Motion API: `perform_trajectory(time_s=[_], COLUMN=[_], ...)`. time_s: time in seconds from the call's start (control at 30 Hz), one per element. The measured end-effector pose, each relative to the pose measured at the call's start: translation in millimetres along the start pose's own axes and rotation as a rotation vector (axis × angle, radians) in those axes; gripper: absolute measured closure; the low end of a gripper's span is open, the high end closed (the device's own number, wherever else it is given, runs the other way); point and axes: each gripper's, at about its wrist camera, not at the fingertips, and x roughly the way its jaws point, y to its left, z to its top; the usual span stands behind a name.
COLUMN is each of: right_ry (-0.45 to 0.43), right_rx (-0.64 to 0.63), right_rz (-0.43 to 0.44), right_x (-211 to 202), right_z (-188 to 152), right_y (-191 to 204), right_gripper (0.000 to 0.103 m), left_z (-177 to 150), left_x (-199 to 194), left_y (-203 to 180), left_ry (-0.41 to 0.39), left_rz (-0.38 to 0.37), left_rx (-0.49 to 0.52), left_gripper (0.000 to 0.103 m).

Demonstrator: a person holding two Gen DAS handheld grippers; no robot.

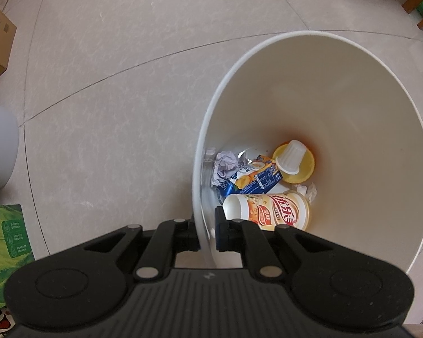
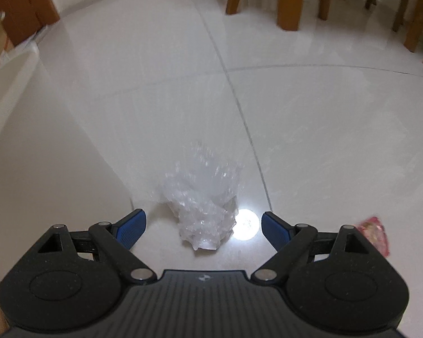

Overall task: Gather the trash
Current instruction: 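Lower the right tool to the clear plastic wrap and grasp it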

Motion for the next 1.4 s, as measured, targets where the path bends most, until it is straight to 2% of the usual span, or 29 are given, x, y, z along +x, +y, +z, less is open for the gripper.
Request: perform_trajectory(time_s=[0.33, 0.73, 0.83, 0.9, 1.07, 1.23, 1.4], right_ry=[0.036, 0.041, 0.039, 0.05, 0.058, 0.048, 0.039], right_rx=[-0.109, -0.128, -0.129, -0.123, -0.086, -0.067, -0.086], right_rz=[0.006, -0.011, -0.02, -0.019, -0.022, -0.035, -0.05], right_x=[79, 125, 126, 126, 119, 94, 43], right_z=[-9, 5, 9, 12, 20, 29, 36], right_y=[3, 11, 13, 14, 7, 1, 0], right_gripper=[0.011, 0.011, 0.014, 0.029, 0.042, 0.043, 0.043], left_z=[-1, 1, 0, 0, 0, 0, -1], left_x=[0, -1, -1, -1, -1, 0, 1], left_y=[-4, -6, -6, -6, -6, -6, -9], left_ry=[0.001, 0.006, 0.007, 0.006, 0.008, 0.008, 0.014], left_rz=[0.021, 0.028, 0.025, 0.023, 0.024, 0.026, 0.031], left_rx=[0.021, 0.027, 0.025, 0.025, 0.03, 0.028, 0.041], left_gripper=[0.096, 0.096, 0.096, 0.096, 0.096, 0.096, 0.096])
